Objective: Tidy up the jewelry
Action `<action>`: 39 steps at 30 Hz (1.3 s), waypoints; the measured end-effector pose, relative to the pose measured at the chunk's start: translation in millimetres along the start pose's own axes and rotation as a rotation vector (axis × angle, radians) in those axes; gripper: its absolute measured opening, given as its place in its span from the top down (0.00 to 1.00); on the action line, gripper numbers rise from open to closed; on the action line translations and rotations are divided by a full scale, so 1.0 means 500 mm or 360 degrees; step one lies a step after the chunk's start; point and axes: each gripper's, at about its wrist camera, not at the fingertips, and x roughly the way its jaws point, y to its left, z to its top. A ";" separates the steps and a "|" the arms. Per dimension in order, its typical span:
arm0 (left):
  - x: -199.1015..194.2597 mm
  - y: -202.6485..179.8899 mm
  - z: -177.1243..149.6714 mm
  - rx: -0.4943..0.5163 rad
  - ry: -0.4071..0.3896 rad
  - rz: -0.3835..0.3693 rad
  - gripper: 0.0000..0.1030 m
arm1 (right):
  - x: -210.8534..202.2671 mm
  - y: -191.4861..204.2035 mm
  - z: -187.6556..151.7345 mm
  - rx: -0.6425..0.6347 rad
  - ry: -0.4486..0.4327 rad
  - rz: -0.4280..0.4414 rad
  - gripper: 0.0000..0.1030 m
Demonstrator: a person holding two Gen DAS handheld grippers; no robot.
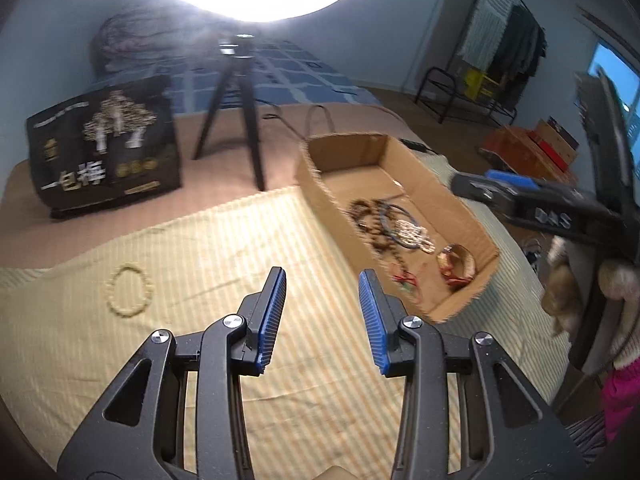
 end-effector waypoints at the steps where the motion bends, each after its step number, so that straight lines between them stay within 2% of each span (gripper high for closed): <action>1: -0.003 0.013 0.002 -0.0019 -0.0002 0.0011 0.63 | -0.002 0.010 -0.001 -0.0008 -0.0007 0.0021 0.30; 12: -0.022 0.202 -0.002 -0.0235 0.0015 0.0222 0.63 | 0.007 0.132 -0.011 -0.0158 -0.0002 0.0173 0.30; 22: -0.017 0.340 -0.017 -0.0406 0.0078 0.0332 0.63 | 0.061 0.260 -0.051 -0.0366 0.0079 0.0319 0.30; 31: 0.038 0.390 -0.039 -0.0498 0.0203 0.0329 0.63 | 0.119 0.346 -0.098 -0.0572 0.0172 0.0415 0.30; 39: 0.086 0.402 -0.051 -0.0539 0.0280 0.0318 0.67 | 0.164 0.380 -0.124 -0.0640 0.0240 0.0484 0.30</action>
